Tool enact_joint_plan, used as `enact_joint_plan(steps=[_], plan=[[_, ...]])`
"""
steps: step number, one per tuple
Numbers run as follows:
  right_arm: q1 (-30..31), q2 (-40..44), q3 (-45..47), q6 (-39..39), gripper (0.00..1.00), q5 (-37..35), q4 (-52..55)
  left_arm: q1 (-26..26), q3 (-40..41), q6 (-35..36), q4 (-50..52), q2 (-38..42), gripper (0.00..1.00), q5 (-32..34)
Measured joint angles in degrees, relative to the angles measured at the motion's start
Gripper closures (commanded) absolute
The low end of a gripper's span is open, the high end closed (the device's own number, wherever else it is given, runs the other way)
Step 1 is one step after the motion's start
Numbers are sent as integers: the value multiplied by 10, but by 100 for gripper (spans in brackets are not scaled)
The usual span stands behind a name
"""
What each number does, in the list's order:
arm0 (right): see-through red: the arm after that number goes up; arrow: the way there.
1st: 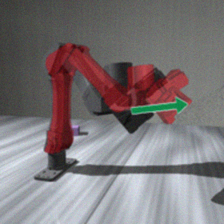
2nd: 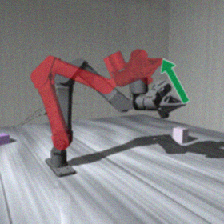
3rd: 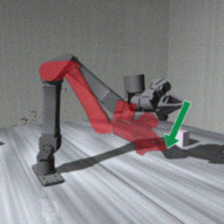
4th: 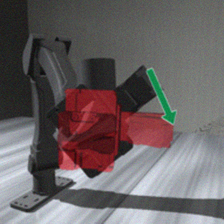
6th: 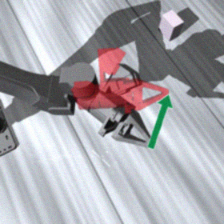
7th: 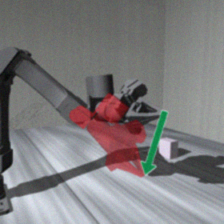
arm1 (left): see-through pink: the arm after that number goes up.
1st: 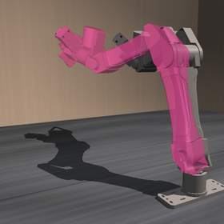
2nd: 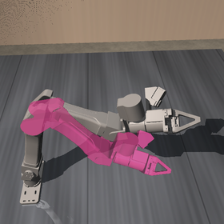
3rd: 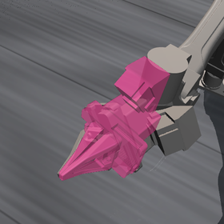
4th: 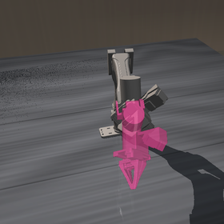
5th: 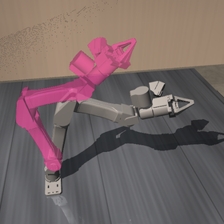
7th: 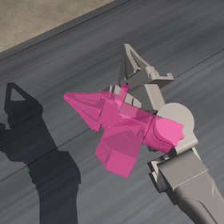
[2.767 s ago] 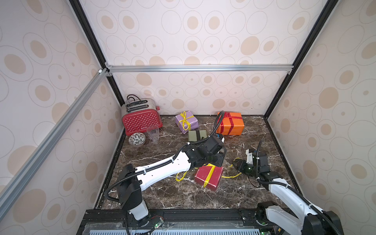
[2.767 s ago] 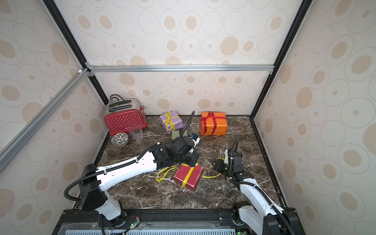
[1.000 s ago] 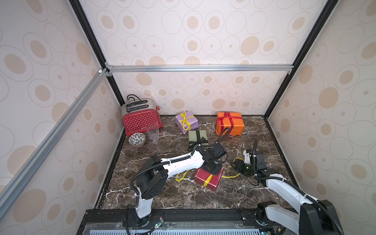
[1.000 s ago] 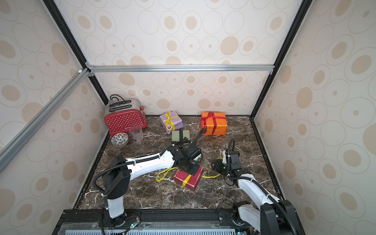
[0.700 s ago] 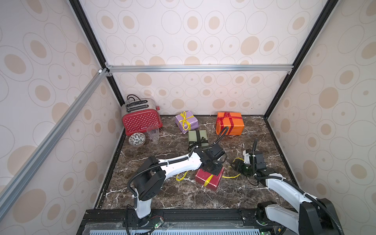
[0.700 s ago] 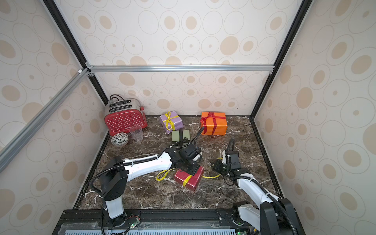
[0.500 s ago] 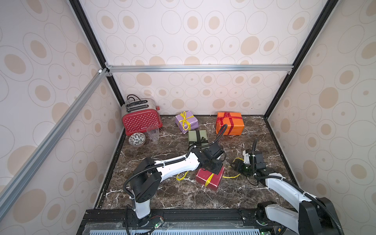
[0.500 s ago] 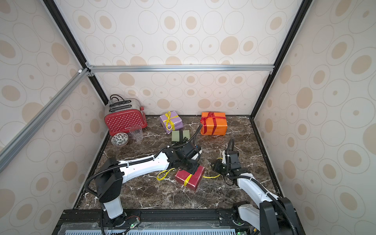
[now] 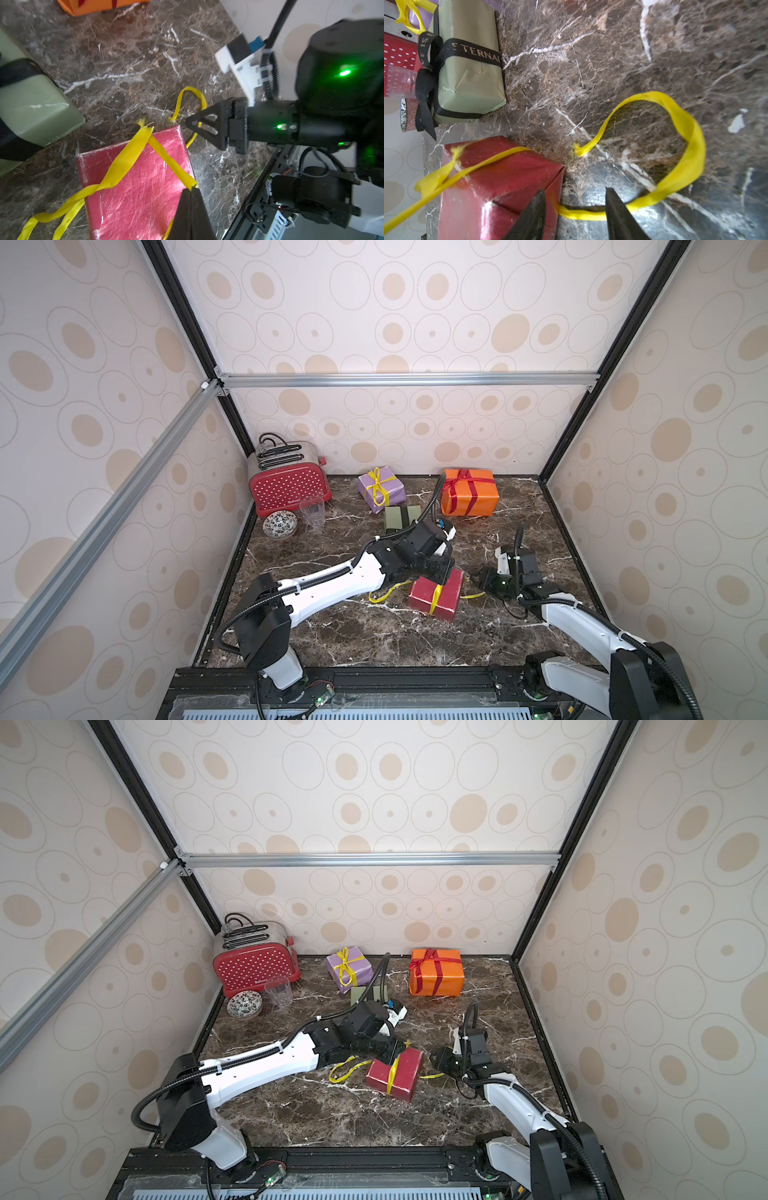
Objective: Untie the ribbon bows on the gift boxes
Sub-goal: Pull the ribbon from the gift box.
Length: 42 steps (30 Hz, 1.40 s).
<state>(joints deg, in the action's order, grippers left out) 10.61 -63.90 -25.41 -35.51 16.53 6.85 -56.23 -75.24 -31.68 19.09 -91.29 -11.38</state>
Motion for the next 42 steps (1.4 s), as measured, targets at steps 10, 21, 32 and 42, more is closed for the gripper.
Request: enact_joint_plan(steps=[10,21,32,42], plan=[[0,2,0,3,47,-1,1,0,-61,4,0,65,100,30],[1,21,-1,9,36,-12,10,7,-276,41,99,66,100,97],[0,22,-1,9,35,-17,13,9,-574,105,238,-21,100,176],[1,22,-1,9,35,-17,13,14,-670,160,264,-32,100,253]])
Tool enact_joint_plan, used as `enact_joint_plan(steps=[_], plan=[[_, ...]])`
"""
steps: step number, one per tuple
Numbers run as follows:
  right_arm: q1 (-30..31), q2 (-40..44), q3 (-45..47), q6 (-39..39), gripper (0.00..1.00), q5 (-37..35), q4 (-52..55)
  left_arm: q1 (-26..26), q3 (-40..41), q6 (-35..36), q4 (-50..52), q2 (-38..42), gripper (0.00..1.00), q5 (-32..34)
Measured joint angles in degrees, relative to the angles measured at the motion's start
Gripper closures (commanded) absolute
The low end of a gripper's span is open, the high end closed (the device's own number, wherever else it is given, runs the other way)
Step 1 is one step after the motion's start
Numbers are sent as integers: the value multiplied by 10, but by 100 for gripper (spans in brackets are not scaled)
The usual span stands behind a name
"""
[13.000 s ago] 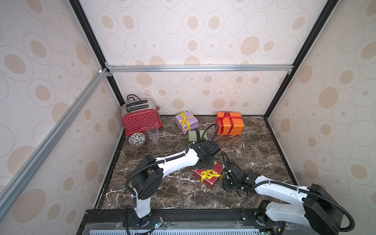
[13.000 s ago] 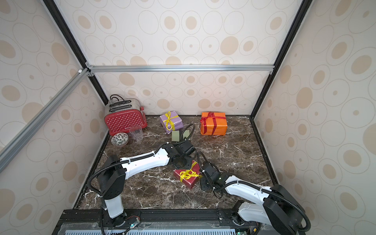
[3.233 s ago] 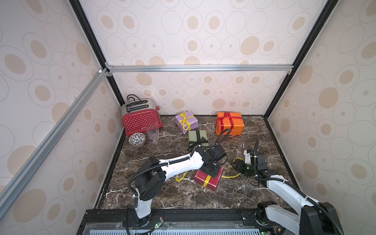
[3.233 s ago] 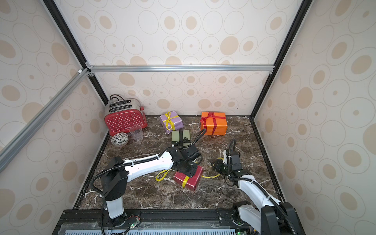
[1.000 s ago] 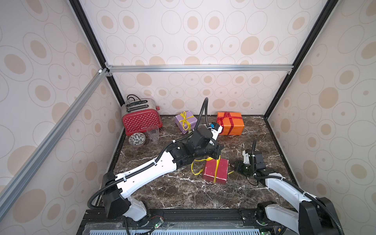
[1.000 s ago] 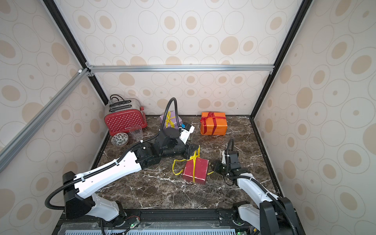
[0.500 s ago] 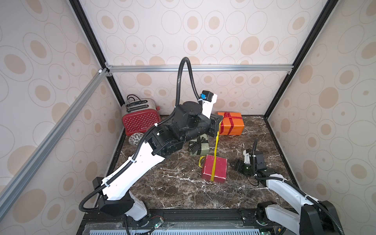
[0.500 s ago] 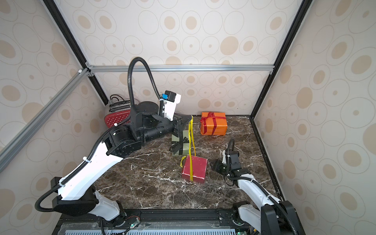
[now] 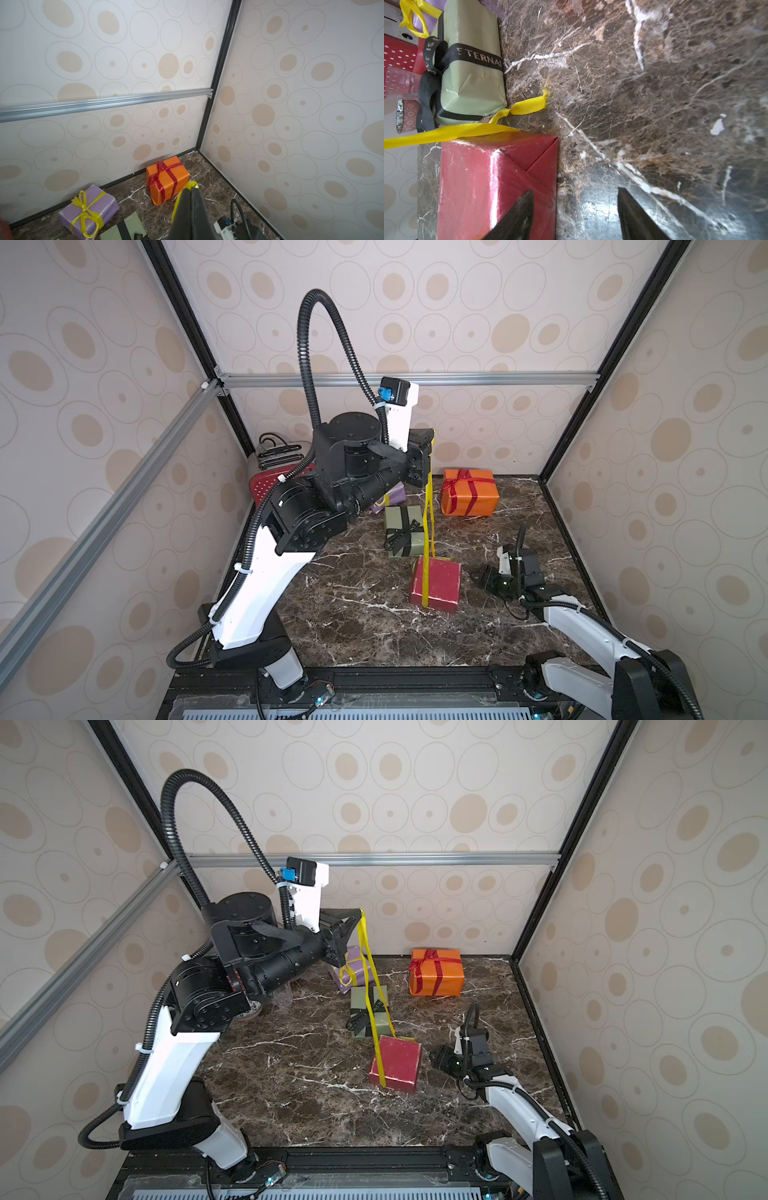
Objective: Untie the ribbon bows on the gift boxes
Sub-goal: Pull the ribbon from the gift box.
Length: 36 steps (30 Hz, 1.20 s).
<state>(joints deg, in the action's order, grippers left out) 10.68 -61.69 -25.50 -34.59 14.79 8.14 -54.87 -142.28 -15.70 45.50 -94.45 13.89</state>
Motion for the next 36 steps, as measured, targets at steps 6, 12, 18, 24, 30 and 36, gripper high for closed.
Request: enact_joint_plan(steps=[6,12,18,24,30,36], plan=[[0,1,0,0,35,0,-1,47,-2,21,6,2,100,38],[2,4,0,0,35,2,-5,63,3,85,-9,42,100,107],[2,4,0,0,35,2,-5,63,1,153,-60,106,100,163],[3,4,0,0,35,2,-6,63,-2,204,-106,139,100,203],[3,3,0,0,36,2,-9,63,20,240,-134,159,100,227],[6,3,0,0,36,2,-9,63,89,261,-148,182,100,260]])
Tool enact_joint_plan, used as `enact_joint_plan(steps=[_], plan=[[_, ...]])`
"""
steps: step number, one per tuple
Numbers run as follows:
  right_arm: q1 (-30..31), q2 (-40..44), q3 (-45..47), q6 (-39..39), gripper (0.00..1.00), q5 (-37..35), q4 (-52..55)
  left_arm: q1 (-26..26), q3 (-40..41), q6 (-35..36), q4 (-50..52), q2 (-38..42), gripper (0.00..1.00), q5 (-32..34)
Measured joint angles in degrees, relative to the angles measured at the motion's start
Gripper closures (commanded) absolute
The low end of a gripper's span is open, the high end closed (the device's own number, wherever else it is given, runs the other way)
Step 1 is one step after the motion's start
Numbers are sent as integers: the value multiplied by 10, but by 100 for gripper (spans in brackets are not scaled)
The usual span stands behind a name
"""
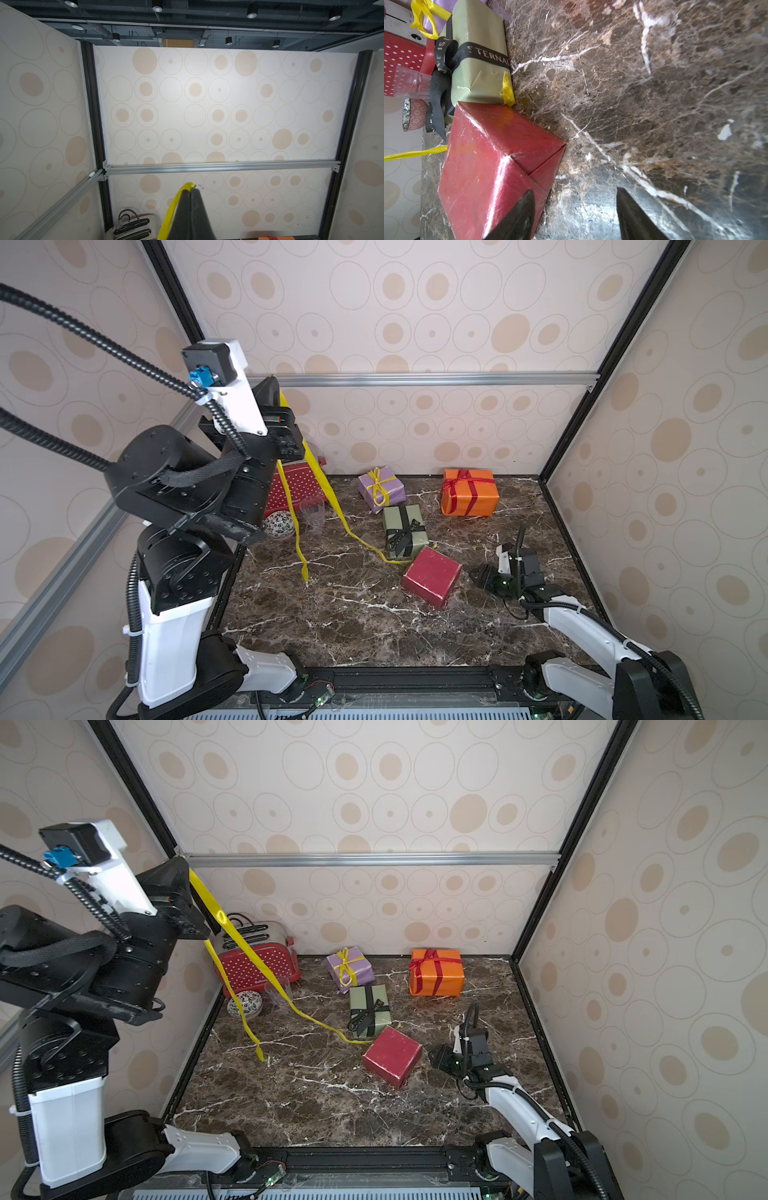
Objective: Untie the ribbon bows on the gift boxes
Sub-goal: Pull the ribbon from the gift box.
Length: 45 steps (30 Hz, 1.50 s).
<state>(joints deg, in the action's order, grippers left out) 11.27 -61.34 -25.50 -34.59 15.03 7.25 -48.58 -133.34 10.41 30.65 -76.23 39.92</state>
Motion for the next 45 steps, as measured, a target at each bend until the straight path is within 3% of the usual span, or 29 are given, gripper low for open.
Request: enact_joint_plan(steps=[8,15,21,26,31,37,42,45], plan=[[0,-1,0,0,37,0,0,0,50,40,-8,10,100,54],[0,-6,0,0,37,0,0,0,-14,72,-17,25,100,70],[0,-6,0,2,37,0,-1,-10,-24,125,-59,77,100,89],[0,-12,0,2,38,0,-6,-68,-24,206,-124,105,100,119],[0,-21,0,2,38,0,-9,-90,4,276,-177,123,100,137],[0,-23,0,2,38,0,-11,-177,-3,370,-238,120,100,153],[4,-19,0,2,40,8,-25,-203,25,410,-276,129,100,169],[50,3,4,-2,35,10,-61,-204,46,407,-268,125,100,182]])
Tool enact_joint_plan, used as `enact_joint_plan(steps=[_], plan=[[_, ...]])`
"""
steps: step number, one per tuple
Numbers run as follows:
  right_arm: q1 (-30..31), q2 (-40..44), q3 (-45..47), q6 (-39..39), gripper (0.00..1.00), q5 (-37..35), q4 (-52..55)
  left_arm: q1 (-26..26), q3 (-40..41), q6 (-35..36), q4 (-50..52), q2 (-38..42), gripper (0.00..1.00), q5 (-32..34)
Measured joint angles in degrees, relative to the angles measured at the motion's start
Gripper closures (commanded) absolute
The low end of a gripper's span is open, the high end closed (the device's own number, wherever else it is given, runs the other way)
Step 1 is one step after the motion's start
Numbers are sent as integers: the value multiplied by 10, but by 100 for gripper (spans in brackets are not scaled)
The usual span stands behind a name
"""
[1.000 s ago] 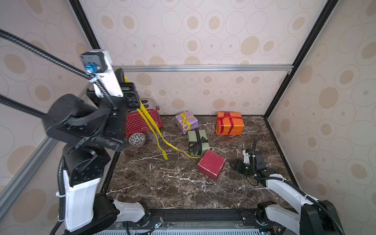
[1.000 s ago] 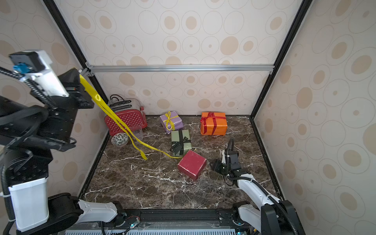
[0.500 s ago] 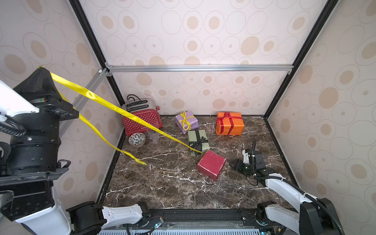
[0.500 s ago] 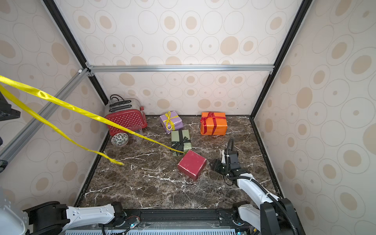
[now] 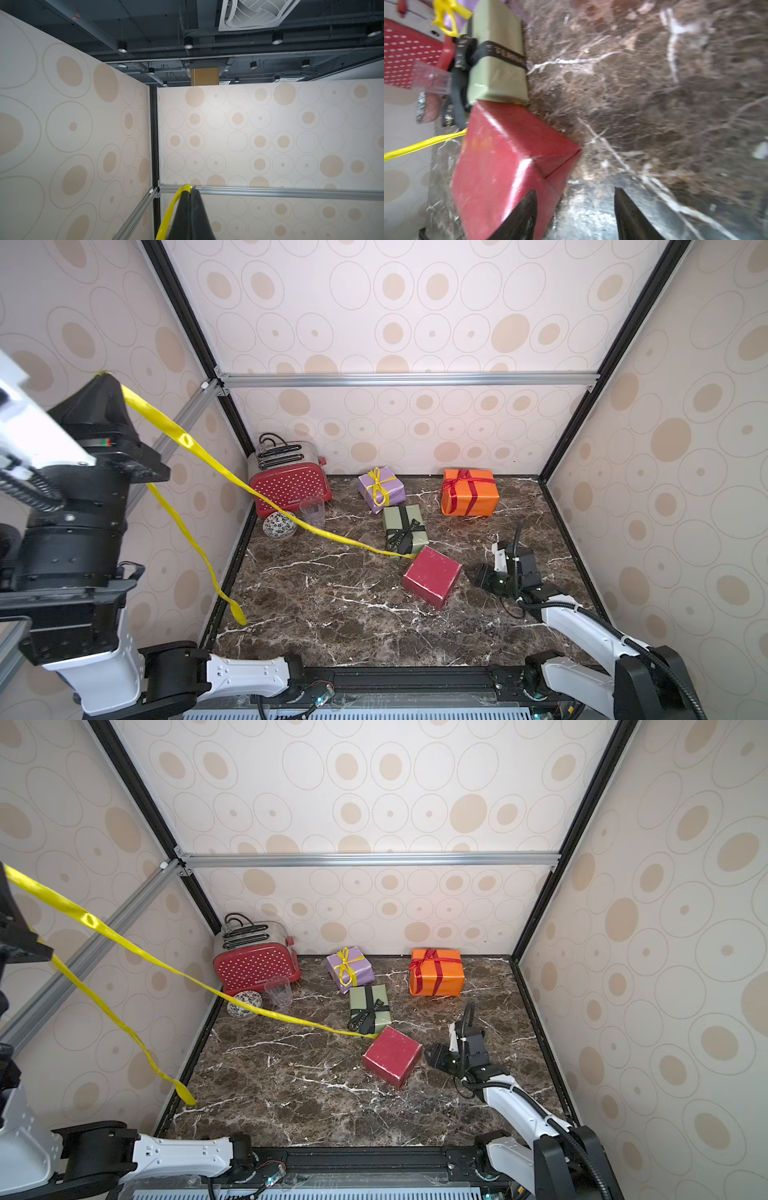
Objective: Untie the ribbon bows on the gift boxes
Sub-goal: Pull the ribbon from the gift box.
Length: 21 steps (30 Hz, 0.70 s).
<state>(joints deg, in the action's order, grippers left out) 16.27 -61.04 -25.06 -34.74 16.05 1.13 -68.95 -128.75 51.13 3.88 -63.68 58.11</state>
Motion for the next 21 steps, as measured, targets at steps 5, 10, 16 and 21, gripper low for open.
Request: enact_joint_plan(steps=[5,10,16,21], plan=[[172,-9,-53,24,27,-18,-52,-1,5,-22,31,-30,100,10],[288,-162,-287,98,22,-31,-54,-2,-9,-47,63,-61,100,12],[305,-321,-456,153,21,12,-62,-2,-21,-63,80,-75,100,12],[303,-437,-511,168,20,114,-52,-2,-30,-73,89,-76,100,12]])
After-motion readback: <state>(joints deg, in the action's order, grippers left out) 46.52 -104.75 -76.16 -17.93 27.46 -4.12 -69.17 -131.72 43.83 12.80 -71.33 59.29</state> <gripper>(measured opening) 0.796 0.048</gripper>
